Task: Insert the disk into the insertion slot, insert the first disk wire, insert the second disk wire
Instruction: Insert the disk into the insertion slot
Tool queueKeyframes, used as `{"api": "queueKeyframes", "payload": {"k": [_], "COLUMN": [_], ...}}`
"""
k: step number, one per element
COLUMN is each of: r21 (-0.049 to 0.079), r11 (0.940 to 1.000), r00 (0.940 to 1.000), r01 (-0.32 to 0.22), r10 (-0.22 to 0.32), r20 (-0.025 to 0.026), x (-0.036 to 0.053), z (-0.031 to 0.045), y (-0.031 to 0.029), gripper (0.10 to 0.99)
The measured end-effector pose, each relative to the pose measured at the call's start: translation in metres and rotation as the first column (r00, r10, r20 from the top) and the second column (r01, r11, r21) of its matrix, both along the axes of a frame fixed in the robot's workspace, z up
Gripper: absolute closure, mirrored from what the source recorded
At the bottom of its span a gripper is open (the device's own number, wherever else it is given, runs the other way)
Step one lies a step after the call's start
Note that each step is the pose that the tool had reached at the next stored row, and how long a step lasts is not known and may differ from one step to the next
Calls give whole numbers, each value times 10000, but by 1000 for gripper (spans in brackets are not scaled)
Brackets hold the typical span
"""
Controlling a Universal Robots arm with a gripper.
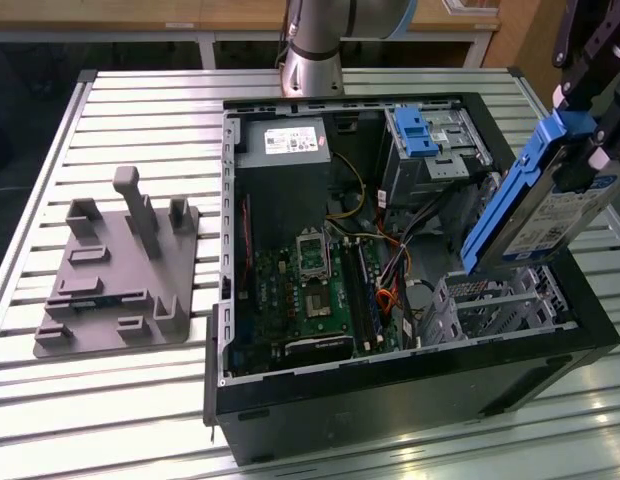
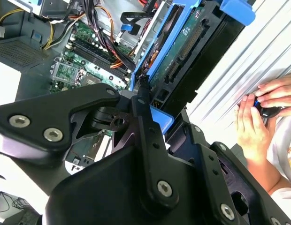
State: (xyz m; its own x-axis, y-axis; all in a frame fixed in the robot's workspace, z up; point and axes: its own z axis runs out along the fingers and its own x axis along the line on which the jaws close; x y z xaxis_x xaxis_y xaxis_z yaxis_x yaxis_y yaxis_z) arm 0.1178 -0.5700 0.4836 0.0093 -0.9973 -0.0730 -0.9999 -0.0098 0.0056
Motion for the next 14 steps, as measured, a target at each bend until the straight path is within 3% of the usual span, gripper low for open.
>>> {"api": "queueKeyframes", "payload": {"k": [4,14], "r21": [-1,1], "r11": [10000,10000], "r00": [10000,10000], "r01": [0,0], "r10": [0,0], "r20": [0,0], "x": [0,0], "z": [-50,-93], "y": [2,39], "gripper": [722,722]}}
